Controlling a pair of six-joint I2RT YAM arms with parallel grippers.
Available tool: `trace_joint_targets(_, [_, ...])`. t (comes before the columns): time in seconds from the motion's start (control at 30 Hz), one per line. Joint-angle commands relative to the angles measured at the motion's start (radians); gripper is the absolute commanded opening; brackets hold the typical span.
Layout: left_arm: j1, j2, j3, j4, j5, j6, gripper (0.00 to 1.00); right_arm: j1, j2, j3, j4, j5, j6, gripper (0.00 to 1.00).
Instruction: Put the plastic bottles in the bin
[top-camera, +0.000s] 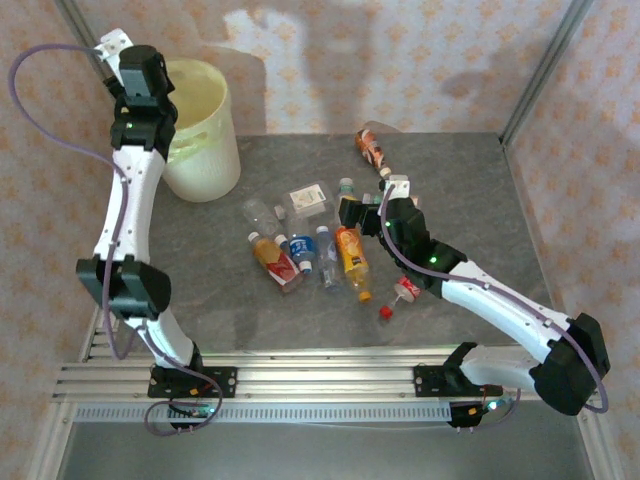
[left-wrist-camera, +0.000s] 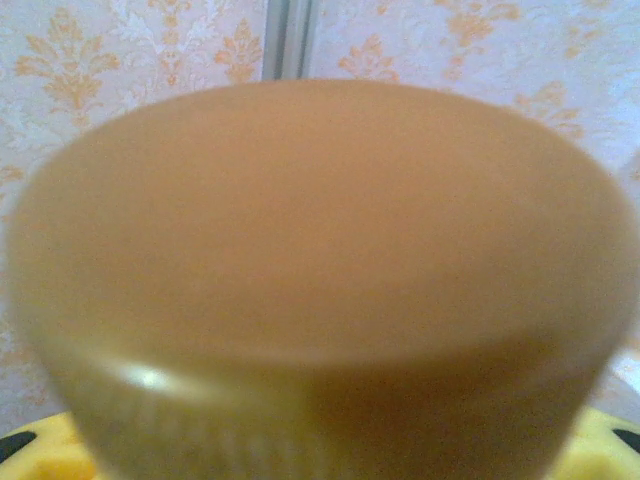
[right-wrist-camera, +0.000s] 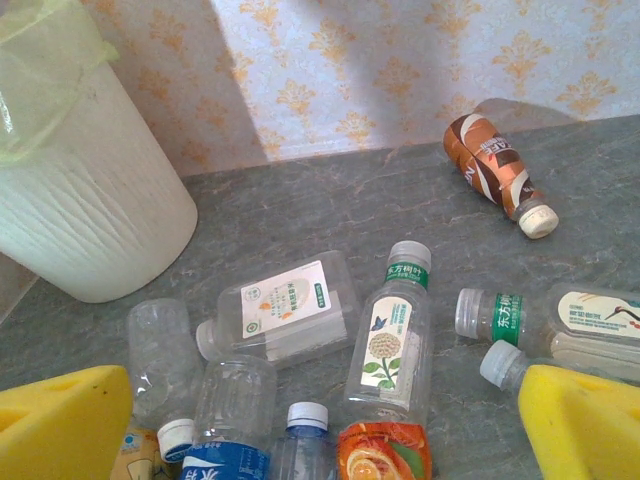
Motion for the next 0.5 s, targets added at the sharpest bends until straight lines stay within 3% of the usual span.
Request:
trace_joint_targets(0.0, [0.021,0.081,0.161,-0.138,-0.037,-0.007,0.44,-0.004,-0.018,-0.012,-0.017,0.026,0.005,0.99])
trace_joint_targets(0.37, [0.061,0.302,0.326,-0.285,-0.075,-0.073,0.45,-0.006,0.019,0.014,-0.025,0.029,-0.015,0.99])
trace_joint_targets(0.47, [0.061,0.343,0.346,-0.316,-0.077,-0.075,0.49,-0.006,0.019,0.022,-0.031,0.036,-0.018,0.99])
